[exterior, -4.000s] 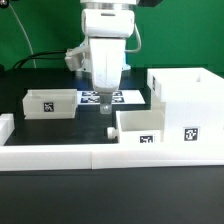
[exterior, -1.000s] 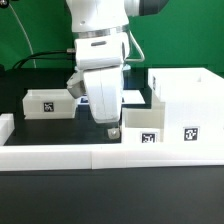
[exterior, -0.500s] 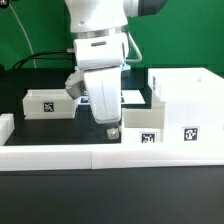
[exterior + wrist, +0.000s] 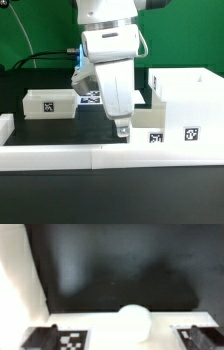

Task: Assemble drawer

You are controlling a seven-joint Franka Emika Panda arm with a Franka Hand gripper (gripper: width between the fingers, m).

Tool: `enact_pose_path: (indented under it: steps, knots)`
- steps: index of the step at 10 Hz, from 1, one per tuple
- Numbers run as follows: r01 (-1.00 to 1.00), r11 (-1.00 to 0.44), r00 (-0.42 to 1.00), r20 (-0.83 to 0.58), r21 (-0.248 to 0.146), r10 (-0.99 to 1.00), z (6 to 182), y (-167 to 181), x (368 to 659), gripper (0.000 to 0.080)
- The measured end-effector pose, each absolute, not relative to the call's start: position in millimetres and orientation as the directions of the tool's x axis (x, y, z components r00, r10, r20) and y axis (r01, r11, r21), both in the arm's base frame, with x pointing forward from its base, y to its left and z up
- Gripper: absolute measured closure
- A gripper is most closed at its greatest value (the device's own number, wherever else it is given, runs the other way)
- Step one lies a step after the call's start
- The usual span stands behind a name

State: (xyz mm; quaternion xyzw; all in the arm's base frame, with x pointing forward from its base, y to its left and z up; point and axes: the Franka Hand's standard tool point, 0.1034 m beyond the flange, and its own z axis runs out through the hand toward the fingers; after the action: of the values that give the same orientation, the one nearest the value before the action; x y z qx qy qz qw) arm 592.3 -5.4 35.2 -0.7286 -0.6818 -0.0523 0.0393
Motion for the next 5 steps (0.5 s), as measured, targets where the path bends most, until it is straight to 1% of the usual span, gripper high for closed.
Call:
enact_pose_path:
  steps: [2, 5]
  knots:
    - [0.997, -0.073, 0.071, 0.125, 0.018, 0.990, 33.1, -6.7, 590.4, 0.0150]
    - [0.998, -0.060, 0.058, 0.122, 0.017, 0.991, 29.3, -27.6, 582.4, 0.0150]
